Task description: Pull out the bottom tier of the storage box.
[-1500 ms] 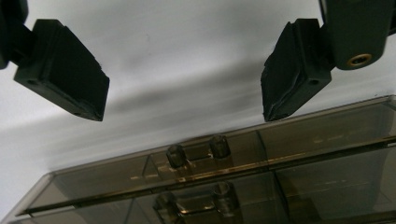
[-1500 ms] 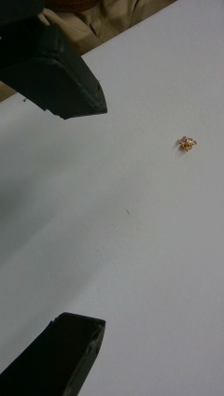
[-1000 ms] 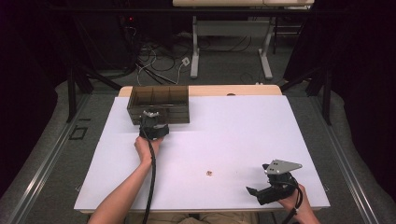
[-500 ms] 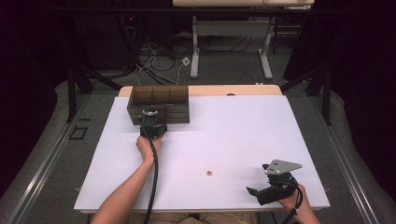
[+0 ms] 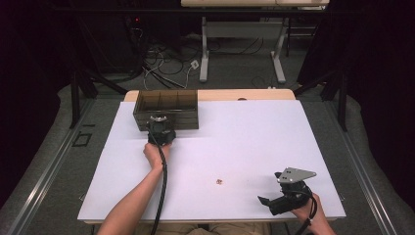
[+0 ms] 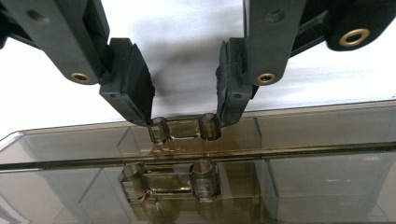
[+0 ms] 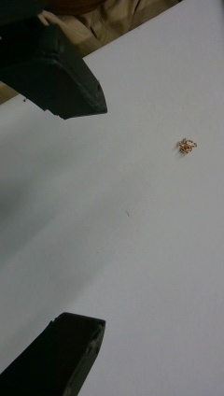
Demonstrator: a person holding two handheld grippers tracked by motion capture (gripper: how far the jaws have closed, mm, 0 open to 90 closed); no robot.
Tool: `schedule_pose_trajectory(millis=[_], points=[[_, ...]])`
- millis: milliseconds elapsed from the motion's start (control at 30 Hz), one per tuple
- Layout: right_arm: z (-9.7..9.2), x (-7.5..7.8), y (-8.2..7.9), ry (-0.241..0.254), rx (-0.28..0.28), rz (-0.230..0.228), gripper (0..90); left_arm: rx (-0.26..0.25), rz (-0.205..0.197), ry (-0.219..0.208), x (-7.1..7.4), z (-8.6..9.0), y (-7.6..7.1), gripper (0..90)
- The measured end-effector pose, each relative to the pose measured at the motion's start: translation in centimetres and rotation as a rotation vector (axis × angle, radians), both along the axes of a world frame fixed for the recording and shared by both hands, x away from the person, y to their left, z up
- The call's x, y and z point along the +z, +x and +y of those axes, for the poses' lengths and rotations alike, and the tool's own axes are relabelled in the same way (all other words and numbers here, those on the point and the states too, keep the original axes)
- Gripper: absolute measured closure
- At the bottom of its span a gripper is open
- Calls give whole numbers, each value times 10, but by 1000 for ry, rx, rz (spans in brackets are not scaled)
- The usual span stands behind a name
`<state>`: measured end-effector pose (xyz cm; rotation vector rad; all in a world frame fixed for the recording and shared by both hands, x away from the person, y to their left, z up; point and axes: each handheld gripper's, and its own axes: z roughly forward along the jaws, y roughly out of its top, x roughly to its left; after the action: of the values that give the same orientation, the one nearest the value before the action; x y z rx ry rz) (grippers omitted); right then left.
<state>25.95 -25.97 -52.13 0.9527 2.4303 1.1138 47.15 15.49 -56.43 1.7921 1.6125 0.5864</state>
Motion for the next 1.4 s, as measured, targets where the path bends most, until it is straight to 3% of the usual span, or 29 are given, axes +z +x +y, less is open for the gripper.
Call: schedule_pose_trajectory(millis=[633, 1400], points=[[0, -1, 0, 1, -1, -4, 0, 0, -4, -29, 0, 2, -2, 576], [0, -1, 0, -2, 1, -5, 0, -9, -12, -29, -1, 3, -13, 576]])
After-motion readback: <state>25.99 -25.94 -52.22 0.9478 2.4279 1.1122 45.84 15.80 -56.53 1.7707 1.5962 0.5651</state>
